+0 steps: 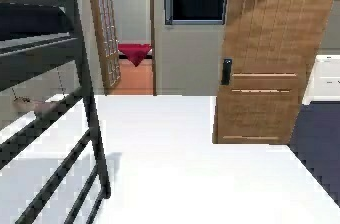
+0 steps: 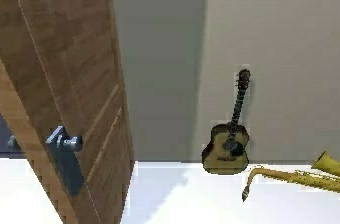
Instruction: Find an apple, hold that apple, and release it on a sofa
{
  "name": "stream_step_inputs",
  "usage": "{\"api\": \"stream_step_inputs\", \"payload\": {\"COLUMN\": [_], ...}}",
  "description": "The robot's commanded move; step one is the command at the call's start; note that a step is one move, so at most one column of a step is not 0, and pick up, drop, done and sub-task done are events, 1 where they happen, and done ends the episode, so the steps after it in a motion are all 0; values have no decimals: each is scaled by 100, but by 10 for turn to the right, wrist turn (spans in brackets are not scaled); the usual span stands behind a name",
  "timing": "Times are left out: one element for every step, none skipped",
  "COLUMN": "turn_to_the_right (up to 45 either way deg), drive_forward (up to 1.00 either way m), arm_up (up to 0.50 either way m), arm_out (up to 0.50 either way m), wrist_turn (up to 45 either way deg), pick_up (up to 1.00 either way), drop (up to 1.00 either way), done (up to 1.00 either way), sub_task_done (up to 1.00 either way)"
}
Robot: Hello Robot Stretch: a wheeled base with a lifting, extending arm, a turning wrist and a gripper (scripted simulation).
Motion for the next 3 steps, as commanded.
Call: {"api": "stream_step_inputs", "payload": {"turn_to_the_right": [0,450,330], "drive_forward": [75,0,0], "arm_up": [0,0,0], "arm_out": [0,0,0], "wrist_turn": [0,0,0], "pick_up": [0,0,0], "drop": [0,0,0], "done": [0,0,0], "sub_task_done": [0,0,0]}}
